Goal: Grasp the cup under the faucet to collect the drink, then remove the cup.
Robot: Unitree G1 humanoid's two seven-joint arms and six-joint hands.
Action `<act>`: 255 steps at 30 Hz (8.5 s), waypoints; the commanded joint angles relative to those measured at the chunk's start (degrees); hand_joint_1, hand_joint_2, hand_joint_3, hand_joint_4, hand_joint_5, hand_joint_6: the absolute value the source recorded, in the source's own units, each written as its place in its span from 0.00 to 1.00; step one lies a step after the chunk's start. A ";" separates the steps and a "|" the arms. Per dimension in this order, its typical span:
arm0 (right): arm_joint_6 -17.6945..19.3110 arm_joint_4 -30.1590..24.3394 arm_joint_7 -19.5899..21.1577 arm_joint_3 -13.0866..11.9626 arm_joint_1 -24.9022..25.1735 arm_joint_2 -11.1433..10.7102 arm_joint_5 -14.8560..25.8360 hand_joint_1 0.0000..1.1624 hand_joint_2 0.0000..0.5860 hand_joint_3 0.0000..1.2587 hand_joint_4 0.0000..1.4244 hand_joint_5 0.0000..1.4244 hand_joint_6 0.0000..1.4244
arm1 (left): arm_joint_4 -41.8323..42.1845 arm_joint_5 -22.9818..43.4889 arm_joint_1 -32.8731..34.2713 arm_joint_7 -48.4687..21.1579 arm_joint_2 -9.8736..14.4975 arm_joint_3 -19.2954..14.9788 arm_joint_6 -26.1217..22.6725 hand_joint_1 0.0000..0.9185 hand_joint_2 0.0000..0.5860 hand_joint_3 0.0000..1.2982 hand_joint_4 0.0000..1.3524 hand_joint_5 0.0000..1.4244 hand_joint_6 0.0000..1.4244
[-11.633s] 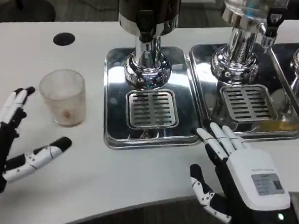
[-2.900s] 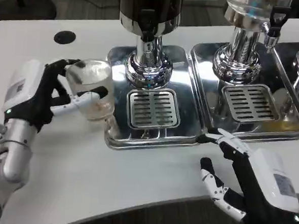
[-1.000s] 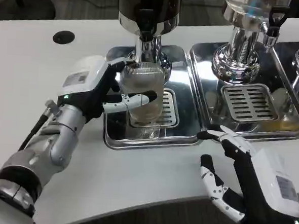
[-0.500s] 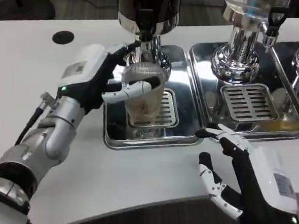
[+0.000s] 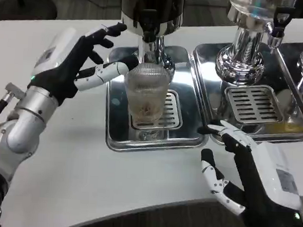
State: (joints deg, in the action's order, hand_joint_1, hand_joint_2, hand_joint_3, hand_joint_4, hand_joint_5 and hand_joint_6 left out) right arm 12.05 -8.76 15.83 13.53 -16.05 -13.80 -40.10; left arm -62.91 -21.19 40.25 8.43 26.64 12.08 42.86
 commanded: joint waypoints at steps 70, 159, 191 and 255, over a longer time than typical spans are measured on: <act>-2.66 6.57 -3.43 -3.74 6.26 3.86 11.88 0.42 0.65 0.25 0.13 0.15 0.27 | 18.24 15.33 -1.33 -34.43 2.02 -7.13 -0.50 0.00 0.11 0.25 0.23 0.23 0.37; 5.75 60.58 -0.58 1.27 47.84 13.70 16.89 0.52 0.29 0.00 0.00 0.00 0.12 | 23.29 16.18 -3.42 -35.70 2.70 -8.18 -3.61 0.00 0.14 0.26 0.25 0.24 0.41; 7.35 68.32 1.41 0.71 51.58 15.78 17.96 0.50 0.30 0.00 0.00 0.01 0.11 | 24.11 15.67 -3.42 -29.40 3.93 -12.24 -5.84 0.00 0.12 0.25 0.24 0.25 0.41; 11.36 75.39 2.17 -0.06 56.63 18.24 19.62 0.55 0.26 0.00 0.00 0.04 0.17 | 16.84 6.86 -12.29 -24.87 12.18 -9.87 -12.11 0.00 0.20 0.22 0.15 0.14 0.26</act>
State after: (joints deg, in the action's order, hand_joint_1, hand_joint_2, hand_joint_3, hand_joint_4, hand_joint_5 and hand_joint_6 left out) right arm 23.91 65.97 16.97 13.32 39.61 3.88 -20.03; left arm -46.18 -14.19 28.75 -15.76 37.87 1.97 31.44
